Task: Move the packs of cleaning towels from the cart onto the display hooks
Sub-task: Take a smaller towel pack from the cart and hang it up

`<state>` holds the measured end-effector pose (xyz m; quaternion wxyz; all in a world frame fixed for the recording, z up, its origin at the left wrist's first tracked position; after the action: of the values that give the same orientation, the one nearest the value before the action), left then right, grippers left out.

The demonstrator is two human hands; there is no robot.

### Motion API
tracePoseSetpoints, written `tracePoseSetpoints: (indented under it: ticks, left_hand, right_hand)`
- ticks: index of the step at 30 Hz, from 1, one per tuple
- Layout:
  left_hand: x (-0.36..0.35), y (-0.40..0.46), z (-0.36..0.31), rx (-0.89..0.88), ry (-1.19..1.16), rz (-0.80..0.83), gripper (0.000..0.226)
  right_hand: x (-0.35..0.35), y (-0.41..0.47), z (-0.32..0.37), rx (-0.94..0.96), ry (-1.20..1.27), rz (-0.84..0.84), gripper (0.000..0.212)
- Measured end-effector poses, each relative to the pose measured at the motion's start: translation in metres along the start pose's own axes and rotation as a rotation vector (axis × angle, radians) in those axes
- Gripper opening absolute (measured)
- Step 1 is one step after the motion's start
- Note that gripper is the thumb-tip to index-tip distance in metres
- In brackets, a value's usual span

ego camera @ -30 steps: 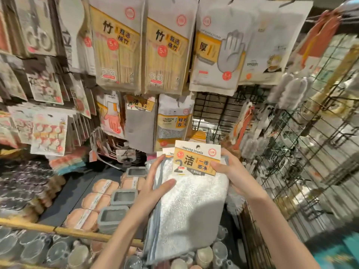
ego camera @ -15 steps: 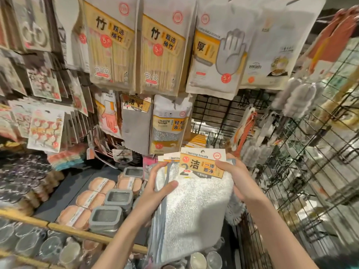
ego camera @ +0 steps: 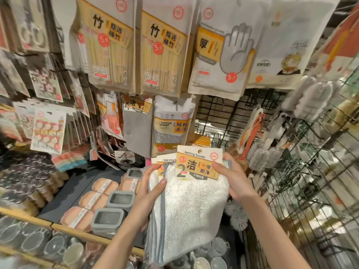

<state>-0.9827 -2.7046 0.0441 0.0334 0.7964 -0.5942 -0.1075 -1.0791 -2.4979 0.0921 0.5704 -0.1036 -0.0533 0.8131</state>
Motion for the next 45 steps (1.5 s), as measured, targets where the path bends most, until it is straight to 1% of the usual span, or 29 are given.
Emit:
tracePoseSetpoints:
  ticks: [4,9,13,16,18,22,25,28,31,36,40,45]
  left_hand:
    - [0.009,0.009,0.002,0.016,-0.032,-0.017,0.042]
    - [0.008,0.026,-0.006,-0.023,-0.056,0.012,0.041]
    - [0.006,0.041,-0.009,-0.041,-0.083,-0.001,0.040]
    - [0.004,0.051,-0.009,-0.005,-0.164,-0.009,0.040]
    - [0.000,0.059,-0.013,-0.024,-0.184,0.010,0.043]
    - [-0.002,0.070,-0.018,-0.081,-0.107,0.027,0.051]
    - [0.002,0.074,-0.015,-0.111,-0.080,-0.004,0.046]
    - [0.005,0.074,-0.012,-0.106,-0.092,-0.018,0.049]
    - [0.005,0.076,-0.012,-0.116,-0.088,-0.020,0.046]
    - [0.004,0.079,-0.016,-0.130,-0.056,-0.024,0.044]
    - [0.008,0.080,-0.015,-0.120,-0.053,-0.035,0.041]
    - [0.012,0.080,-0.014,-0.105,-0.043,-0.053,0.040]
  right_hand:
    - [-0.004,0.008,-0.003,0.041,-0.059,-0.093,0.020]
    - [-0.005,0.019,0.006,0.075,-0.097,-0.170,0.009]
    - [0.007,0.023,0.020,0.126,-0.073,-0.279,0.010]
    - [0.016,0.025,0.034,0.181,-0.147,-0.318,0.011]
    - [0.021,0.027,0.047,0.250,-0.188,-0.347,0.014]
    - [0.035,0.036,0.069,0.373,-0.164,-0.472,0.021]
    - [0.042,0.044,0.077,0.418,-0.147,-0.514,0.025]
    - [0.046,0.055,0.082,0.430,-0.166,-0.557,0.026]
    - [0.051,0.066,0.086,0.424,-0.172,-0.603,0.024]
    - [0.054,0.079,0.080,0.365,-0.177,-0.639,0.021]
    - [0.053,0.087,0.078,0.359,-0.214,-0.640,0.020]
    - [0.054,0.097,0.079,0.375,-0.202,-0.653,0.020]
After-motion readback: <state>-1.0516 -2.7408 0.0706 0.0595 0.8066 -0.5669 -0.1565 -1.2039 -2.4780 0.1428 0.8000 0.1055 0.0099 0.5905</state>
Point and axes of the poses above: each hand's wrist, its own y-axis towards the middle knuckle, its own x-axis out of the back of the hand, z = x × y, the point moved 4 cm from there along y, towards the middle knuckle, and after that the axes turned 7 degrees about -x, right-handed, at the moved point
